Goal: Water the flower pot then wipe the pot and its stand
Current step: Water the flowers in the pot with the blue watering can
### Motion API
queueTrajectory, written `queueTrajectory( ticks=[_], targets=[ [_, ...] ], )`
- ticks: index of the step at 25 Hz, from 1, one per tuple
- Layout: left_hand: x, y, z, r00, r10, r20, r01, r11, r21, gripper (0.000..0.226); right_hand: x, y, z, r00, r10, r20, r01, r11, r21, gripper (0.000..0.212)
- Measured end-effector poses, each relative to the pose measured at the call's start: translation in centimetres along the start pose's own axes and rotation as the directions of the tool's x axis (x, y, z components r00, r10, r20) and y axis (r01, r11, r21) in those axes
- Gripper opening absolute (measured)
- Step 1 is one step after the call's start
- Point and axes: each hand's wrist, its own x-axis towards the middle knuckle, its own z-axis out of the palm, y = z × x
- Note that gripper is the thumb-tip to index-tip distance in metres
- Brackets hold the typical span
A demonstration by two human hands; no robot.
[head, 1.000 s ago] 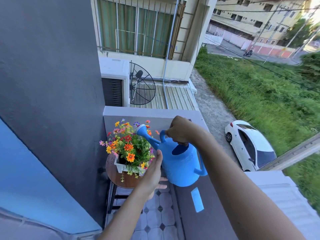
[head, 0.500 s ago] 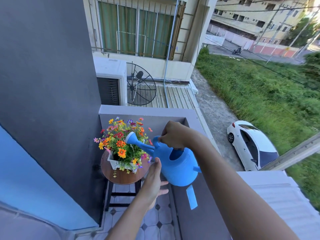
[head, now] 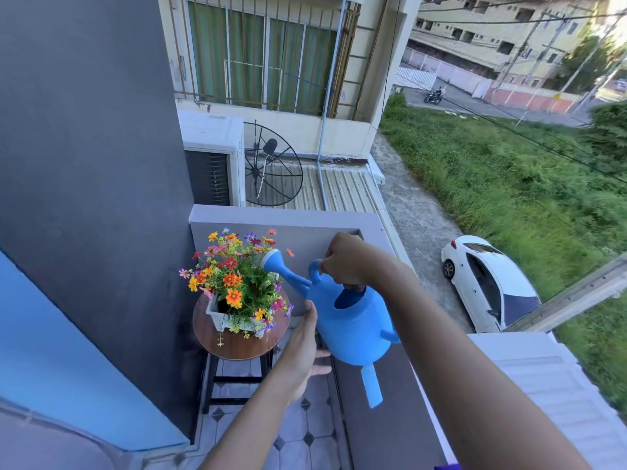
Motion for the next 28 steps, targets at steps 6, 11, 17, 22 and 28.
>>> queueTrajectory(
  ticks=[6, 11, 17, 22, 28],
  targets=[
    [2.0, 1.9, -1.7, 1.0, -0.008, -0.013, 0.009, 0.999, 0.034, 0.068, 2.0, -1.2, -0.3, 0.999, -0.004, -0.051, 0.004, 1.0, -0.003, 0.028],
    [2.7, 2.7, -2.6, 1.0, 0.016, -0.004, -0.016, 0.999, 0.035, 0.068, 3.0, -2.7, -0.7, 0.997, -0.057, -0.05, 0.056, 0.998, -0.027, 0.038],
    [4.4, 3.5, -6.1, 0.998, 0.055, 0.0, -0.055, 0.996, 0.071, 0.073, 5.2, -5.3, 0.2, 0.997, -0.074, -0.01, 0.074, 0.997, 0.001, 0.036],
    [4.9, 4.2, -6.0, 0.999, 0.053, -0.005, -0.052, 0.996, 0.078, 0.076, 5.0, -3.9, 0.0, 0.999, -0.025, -0.02, 0.027, 0.993, 0.117, 0.031],
    [6.3, 3.2, -5.4, 0.994, -0.061, 0.086, 0.039, 0.97, 0.239, 0.098, 2.7, 1.5, 1.9, 0.987, 0.139, -0.084, -0.098, 0.92, 0.379, 0.032]
  ],
)
